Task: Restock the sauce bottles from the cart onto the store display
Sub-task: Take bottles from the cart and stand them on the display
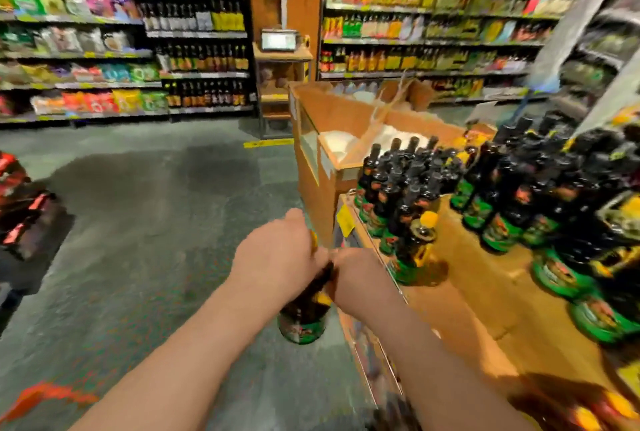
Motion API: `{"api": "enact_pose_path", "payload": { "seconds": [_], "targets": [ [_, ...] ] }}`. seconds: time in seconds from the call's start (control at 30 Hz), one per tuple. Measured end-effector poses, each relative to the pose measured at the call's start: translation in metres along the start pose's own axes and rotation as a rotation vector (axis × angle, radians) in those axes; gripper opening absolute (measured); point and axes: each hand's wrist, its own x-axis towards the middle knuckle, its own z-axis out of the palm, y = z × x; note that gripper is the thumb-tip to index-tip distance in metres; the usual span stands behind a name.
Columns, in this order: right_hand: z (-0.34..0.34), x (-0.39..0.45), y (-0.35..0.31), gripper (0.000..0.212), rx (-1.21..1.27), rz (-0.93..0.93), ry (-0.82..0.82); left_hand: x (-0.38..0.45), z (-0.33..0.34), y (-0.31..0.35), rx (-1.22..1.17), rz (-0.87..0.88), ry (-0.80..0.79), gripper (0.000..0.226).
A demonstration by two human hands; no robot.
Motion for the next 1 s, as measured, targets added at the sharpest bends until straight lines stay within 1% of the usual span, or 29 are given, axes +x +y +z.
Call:
{"api": "enact_pose_path", "payload": {
  "seconds": [0.1, 0.17, 0.23, 0.33, 0.4, 0.53, 0.63, 0.73, 0.8, 0.83, 0.93, 1.0],
  "targets": [
    [-0.025, -0.015, 0.054, 0.013, 0.020, 0.196, -0.044, 0.032, 0.018, 0.052, -0.055, 0.099, -0.071, 0.042],
    [-0.026, -0.019, 0.089, 0.025, 0.022, 0.319, -0.041, 0.049, 0.030, 0.084, -0.052, 0.195, -0.071, 0.044],
    [-0.022, -0.023, 0.121, 0.031, 0.042, 0.433, -0.029, 0.064, 0.041, 0.111, -0.042, 0.317, -0.060, 0.044],
    [-0.021, -0.035, 0.161, 0.028, 0.063, 0.566, -0.004, 0.085, 0.057, 0.147, -0.105, 0.403, -0.127, 0.040],
    [-0.018, -0.040, 0.180, 0.029, 0.086, 0.645, 0.023, 0.099, 0.071, 0.168, -0.085, 0.473, -0.181, 0.039],
    [-0.007, -0.043, 0.205, 0.032, 0.124, 0.809, 0.055, 0.125, 0.099, 0.195, -0.076, 0.601, -0.271, 0.041],
    [0.002, -0.040, 0.215, 0.031, 0.165, 0.897, 0.096, 0.144, 0.121, 0.207, -0.086, 0.676, -0.354, 0.043],
    [0.009, -0.031, 0.217, 0.028, 0.123, 0.996, 0.028, 0.162, 0.139, 0.215, -0.063, 0.776, -0.414, 0.043],
    [0.018, -0.023, 0.224, 0.018, 0.166, 1.058, 0.024, 0.173, 0.149, 0.219, -0.040, 0.843, -0.441, 0.041],
    [0.023, -0.020, 0.227, 0.016, 0.177, 1.089, 0.025, 0.178, 0.154, 0.220, -0.025, 0.863, -0.461, 0.040],
    [0.041, -0.010, 0.233, 0.027, 0.267, 1.220, 0.035, 0.191, 0.166, 0.224, -0.010, 0.909, -0.534, 0.038],
    [0.050, -0.003, 0.237, 0.018, 0.285, 1.263, 0.047, 0.198, 0.173, 0.225, -0.015, 0.960, -0.565, 0.038]
  ]
}}
